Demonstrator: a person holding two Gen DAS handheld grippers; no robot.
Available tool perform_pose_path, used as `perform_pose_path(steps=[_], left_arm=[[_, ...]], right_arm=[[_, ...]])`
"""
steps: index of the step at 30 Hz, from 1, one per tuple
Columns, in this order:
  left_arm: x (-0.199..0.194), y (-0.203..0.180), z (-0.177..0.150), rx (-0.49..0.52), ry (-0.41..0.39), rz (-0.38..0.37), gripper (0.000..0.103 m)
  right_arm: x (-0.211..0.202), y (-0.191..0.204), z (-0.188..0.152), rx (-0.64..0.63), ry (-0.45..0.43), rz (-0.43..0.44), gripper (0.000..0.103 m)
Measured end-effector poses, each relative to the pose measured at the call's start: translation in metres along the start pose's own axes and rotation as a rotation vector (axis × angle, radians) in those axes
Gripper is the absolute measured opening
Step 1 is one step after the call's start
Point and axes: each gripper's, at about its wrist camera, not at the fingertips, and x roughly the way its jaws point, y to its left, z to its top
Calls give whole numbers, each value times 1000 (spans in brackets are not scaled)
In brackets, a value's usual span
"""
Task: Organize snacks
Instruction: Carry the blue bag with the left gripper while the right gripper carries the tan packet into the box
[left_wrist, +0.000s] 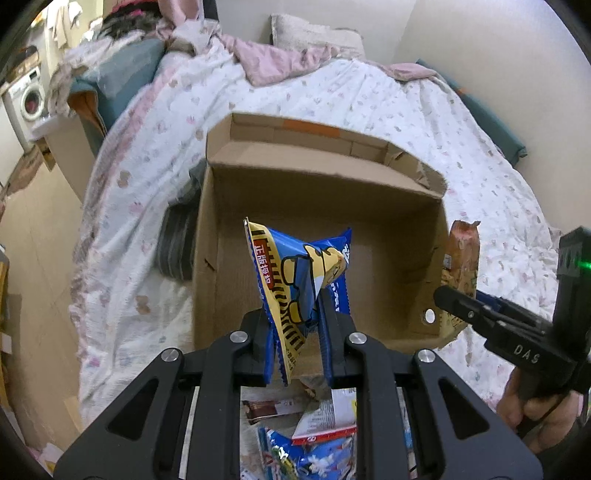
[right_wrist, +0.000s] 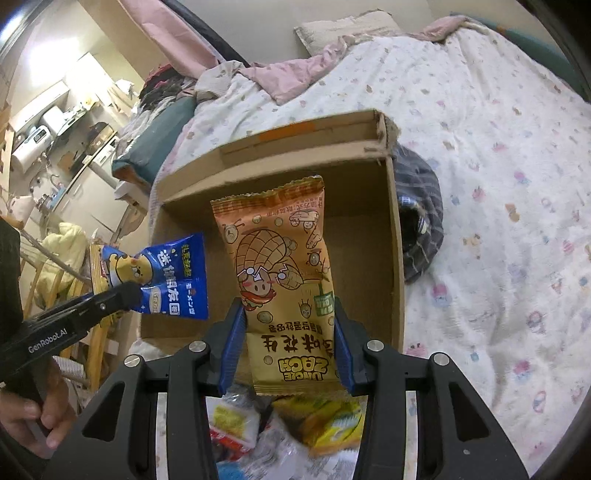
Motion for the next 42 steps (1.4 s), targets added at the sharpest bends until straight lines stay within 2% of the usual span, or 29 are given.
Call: perform_pose_path(steps=[7,12,24,36,37,39,40,41,42], left_arm=[[33,-6,0,56,12,61,16],[47,-2,0,46,44,47,16],[58,-4,-2,37,71,36,17],[50,-8,-1,58,37,42,22],[49,-9,-1,60,35,47,26],[46,-9,0,59,26,49,42],[44,-9,0,57,20,51,54],[42,-9,0,53,8,53,60],[40,-9,0,50,-4,56,70]], right_arm=[[22,-11,3,-10,32,-44,45],[29,-11,6,1,47,-36,45],[40,-21,5,38,81,-36,46],[35,-21,7,47,51,-27,48],[34,-22,7,49,51,-25,48],[34,-22,7,54,53,-20,48],[33,-23,7,58,53,-21,54],[32,-23,8,63,52,-21,59],[31,-24,8,68,47,-19,67]])
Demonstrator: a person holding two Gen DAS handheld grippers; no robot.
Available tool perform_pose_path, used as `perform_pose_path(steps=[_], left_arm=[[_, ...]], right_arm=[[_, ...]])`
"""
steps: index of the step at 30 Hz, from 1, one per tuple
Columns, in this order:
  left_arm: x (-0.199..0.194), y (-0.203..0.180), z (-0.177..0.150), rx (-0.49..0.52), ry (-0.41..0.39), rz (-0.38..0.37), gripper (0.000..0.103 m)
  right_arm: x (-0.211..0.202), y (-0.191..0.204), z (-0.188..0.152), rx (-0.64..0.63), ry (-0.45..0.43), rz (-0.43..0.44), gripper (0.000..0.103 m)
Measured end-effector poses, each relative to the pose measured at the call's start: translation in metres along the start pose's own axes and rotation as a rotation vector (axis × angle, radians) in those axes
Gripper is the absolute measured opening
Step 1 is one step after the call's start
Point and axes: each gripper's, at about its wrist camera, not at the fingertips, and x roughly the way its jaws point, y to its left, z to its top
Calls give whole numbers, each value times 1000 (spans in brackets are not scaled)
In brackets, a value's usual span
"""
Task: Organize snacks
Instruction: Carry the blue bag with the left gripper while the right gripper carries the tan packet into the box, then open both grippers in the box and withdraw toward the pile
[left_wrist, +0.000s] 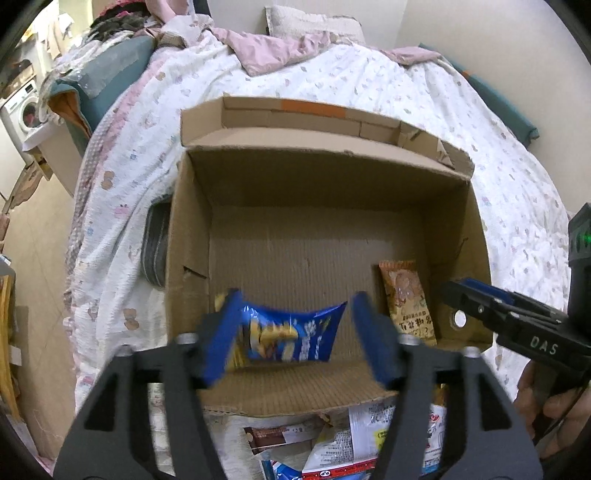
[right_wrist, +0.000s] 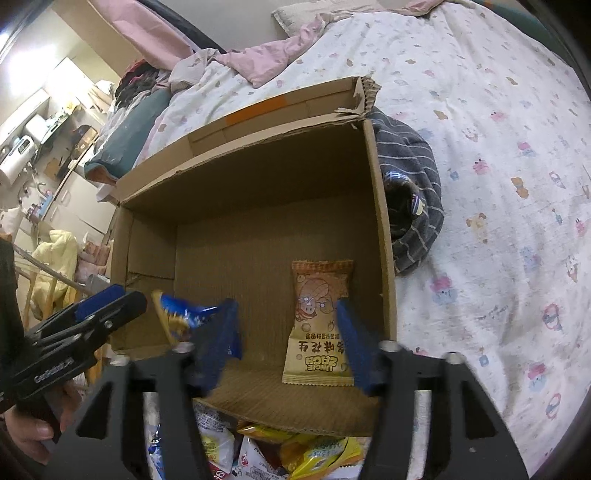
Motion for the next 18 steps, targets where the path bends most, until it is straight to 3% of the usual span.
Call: perform_pose_path(steps=[2,18], left_arm=[[-2,0,1,3,-11,6,77],[-26,-1,-6,3,-75,11,77]], right_arm=[[-2,0,0,-1,-7,12,70],[-11,7,1,-19,-31,18,74]])
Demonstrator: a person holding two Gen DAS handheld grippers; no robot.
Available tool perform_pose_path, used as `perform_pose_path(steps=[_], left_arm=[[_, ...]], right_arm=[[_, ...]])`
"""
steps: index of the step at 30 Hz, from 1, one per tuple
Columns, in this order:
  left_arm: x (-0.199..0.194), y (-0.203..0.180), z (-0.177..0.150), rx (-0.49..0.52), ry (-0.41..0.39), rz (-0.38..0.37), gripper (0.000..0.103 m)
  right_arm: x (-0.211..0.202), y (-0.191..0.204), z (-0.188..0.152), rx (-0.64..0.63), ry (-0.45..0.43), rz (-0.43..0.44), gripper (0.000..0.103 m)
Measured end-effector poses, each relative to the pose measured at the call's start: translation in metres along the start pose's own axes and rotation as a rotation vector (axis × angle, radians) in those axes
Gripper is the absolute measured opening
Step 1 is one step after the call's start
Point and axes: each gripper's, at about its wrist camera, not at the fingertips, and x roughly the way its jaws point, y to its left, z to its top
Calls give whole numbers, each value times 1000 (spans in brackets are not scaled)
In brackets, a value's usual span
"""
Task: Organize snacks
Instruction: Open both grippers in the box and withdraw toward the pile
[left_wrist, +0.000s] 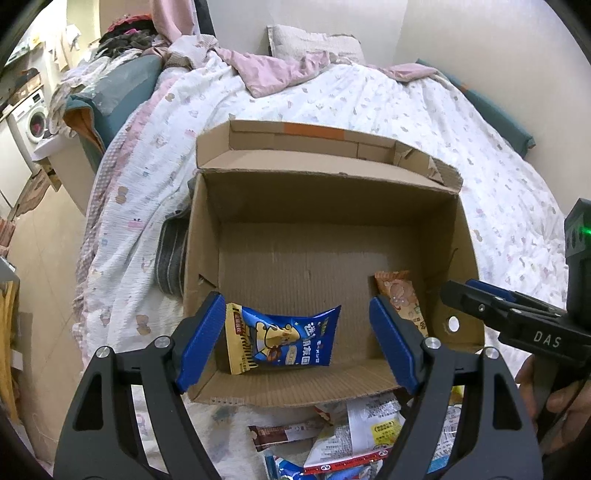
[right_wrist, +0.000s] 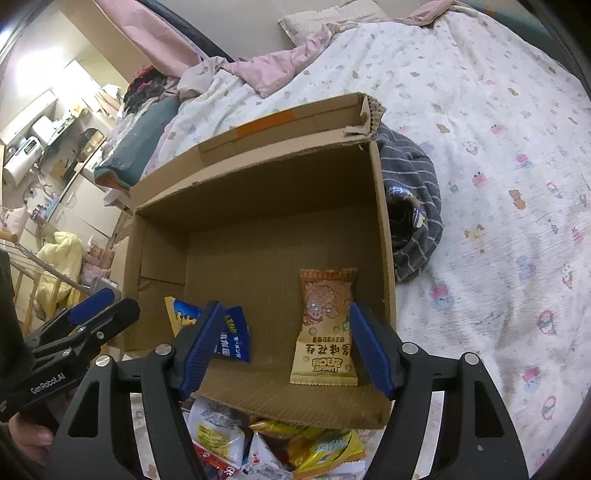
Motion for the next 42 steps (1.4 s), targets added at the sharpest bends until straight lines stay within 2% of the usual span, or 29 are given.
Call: perform_pose_path(steps=[5,7,10,12,16,26,31,34,37,39,40,41,42], left_arm=[[-21,3,-4,-27,-58,20,78],[-31,7,-4,-48,-83,15,83],[-45,10,-6,-66,-118,16,92],[-53,12,-8,-61,-132,20,92],[-64,14,-16,-59,-131,43,93],[-76,39,-54,-130,-55,92,92],[-70,63,-78,-185,27,146,92],[-61,83,-99,-243,110,154,92],[-44,97,-124,-298,227,137,92],[-34,102,-141,-335,287,113,84],[-27,102,-150,-350,324,92,71],[-22,100,-156,-354,355,75,65],[-17,96,-161,-354,381,63,64]], right_arm=[[-17,3,-5,0,-35,8,84],[-25,3,-9,0,-51,10,90],[-35,4,-16,6,-57,19,91],[-41,5,-20,6,-59,18,91],[-55,4,-31,6,-70,11,91],[-76,-7,-63,75,-53,14,91],[-81,-10,-79,92,-44,-2,91],[-80,-12,-88,96,-25,-13,91],[-77,-13,-95,87,-7,-29,91],[-76,-14,-98,84,-2,-36,91],[-76,-16,-99,82,3,-45,91],[-75,-17,-100,82,6,-49,91],[-75,-18,-101,83,8,-53,91]])
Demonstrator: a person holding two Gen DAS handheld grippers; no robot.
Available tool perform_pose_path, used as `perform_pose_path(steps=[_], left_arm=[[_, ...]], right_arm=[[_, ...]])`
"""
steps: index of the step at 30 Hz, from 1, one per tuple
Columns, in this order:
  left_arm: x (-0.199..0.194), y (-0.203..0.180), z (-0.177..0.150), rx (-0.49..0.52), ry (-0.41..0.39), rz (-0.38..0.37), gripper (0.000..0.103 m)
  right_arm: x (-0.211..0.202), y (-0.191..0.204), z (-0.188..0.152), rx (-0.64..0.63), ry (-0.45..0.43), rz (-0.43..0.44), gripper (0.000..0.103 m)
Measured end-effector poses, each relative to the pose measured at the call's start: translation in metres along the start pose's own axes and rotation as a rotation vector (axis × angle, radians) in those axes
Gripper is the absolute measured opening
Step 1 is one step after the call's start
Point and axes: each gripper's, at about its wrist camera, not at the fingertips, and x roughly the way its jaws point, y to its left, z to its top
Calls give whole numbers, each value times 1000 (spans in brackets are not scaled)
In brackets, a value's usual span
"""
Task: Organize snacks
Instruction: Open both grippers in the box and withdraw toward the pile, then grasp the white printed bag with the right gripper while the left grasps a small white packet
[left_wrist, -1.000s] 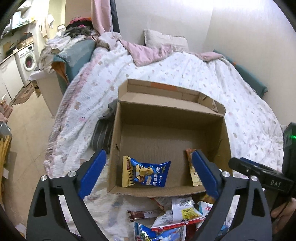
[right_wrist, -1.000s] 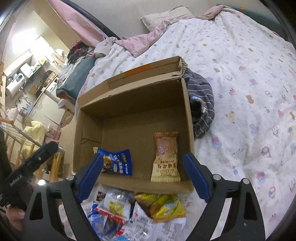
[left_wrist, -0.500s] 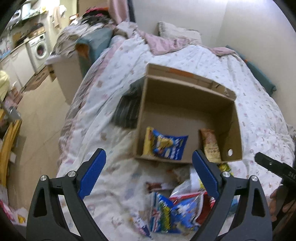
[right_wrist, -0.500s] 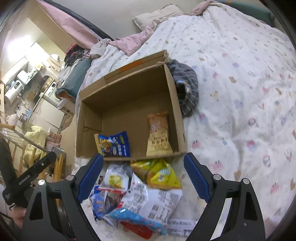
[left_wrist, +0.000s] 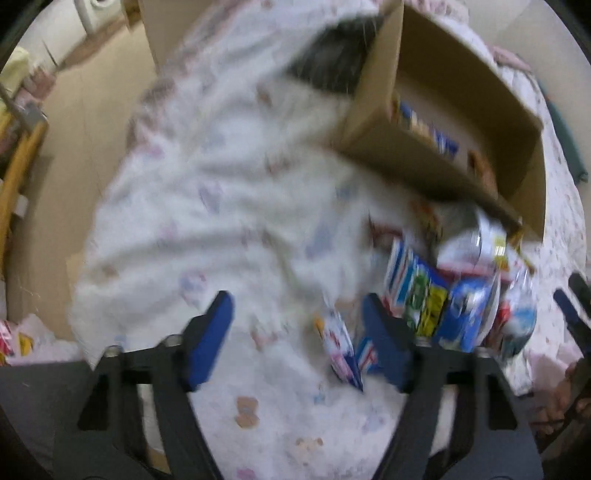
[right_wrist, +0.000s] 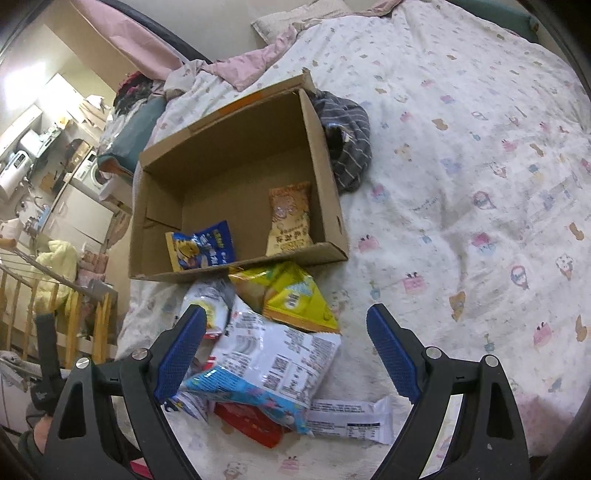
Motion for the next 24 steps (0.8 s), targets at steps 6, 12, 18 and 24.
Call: perform_pose_path(steps=[6,12,18,24], left_arm=[[29,-27,-18,77,104,-1,58],[47,-38,-30,119,156,55,22],[33,-40,-31,135,101,69,16],[13,-43,-31,169,5,90,16]], right_arm=[[1,-3,-1,1,4,-6,91],[17,-9,-4,60,98,98,92],[54,-16,-16,186,278,171,103],[79,-23,-21,274,368,169,103]])
